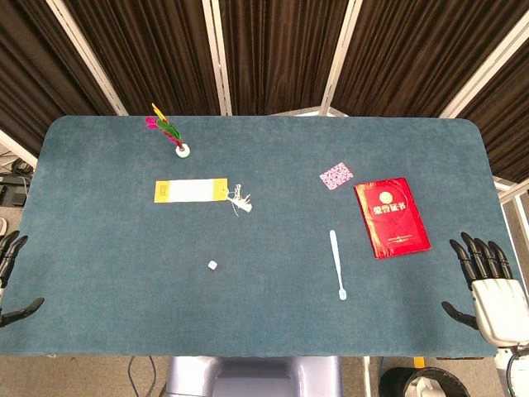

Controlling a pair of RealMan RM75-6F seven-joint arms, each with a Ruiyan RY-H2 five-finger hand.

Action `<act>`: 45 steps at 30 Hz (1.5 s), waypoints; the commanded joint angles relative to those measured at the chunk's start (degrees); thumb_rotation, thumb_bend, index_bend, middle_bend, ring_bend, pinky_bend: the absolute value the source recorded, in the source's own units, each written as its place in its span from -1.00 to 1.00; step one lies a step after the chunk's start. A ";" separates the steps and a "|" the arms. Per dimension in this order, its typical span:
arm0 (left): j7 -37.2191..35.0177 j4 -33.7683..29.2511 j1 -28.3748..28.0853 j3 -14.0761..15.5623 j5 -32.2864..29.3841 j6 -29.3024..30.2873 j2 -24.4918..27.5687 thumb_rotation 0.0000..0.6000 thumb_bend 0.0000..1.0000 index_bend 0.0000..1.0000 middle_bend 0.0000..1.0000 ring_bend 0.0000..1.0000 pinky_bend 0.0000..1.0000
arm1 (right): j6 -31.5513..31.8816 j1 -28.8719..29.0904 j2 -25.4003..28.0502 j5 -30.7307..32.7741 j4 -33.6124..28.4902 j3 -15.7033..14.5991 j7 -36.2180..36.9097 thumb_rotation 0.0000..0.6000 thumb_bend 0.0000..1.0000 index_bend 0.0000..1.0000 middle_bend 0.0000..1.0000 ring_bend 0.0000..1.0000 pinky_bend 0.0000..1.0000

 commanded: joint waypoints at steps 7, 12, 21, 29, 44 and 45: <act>-3.31 0.32 -0.37 1.47 1.94 -1.36 2.03 1.00 -1.00 -1.00 -1.00 -1.00 -1.00 | 0.55 -0.05 -0.68 -0.60 0.11 0.02 -0.80 1.00 -1.00 -1.00 -1.00 -1.00 -1.00; -7.55 1.26 -3.52 1.14 3.28 -5.07 2.65 1.00 -0.98 -1.00 0.18 0.14 0.06 | 0.63 -0.10 -0.64 -0.64 -0.42 -0.01 -0.89 1.00 -1.00 -1.00 -1.00 -1.00 -1.00; -6.85 -1.18 -17.90 -2.59 2.76 -23.95 -3.49 1.00 0.41 -0.90 1.00 1.00 1.00 | 1.72 -0.16 -1.04 0.09 -0.74 1.03 -2.37 1.00 -1.00 -1.00 -1.00 -1.00 -1.00; 2.91 -6.59 -28.02 -4.29 -5.64 -42.36 -7.53 1.00 0.48 -0.90 1.00 1.00 1.00 | -0.13 0.34 -1.94 3.66 -0.21 1.77 -5.49 1.00 -1.00 -1.00 -1.00 -1.00 -1.00; 14.32 -6.39 -36.13 -3.43 -22.30 -52.51 -15.16 1.00 0.71 -0.90 1.00 1.00 1.00 | -1.68 1.01 -2.14 8.17 0.75 3.20 -5.50 1.00 -1.00 -1.00 -1.00 -1.00 -1.00; 14.71 -6.21 -36.43 -3.34 -23.12 -52.63 -15.49 1.00 0.71 -0.90 1.00 1.00 1.00 | -1.75 1.05 -2.16 8.24 0.80 3.21 -5.47 1.00 -1.00 -1.00 -1.00 -1.00 -1.00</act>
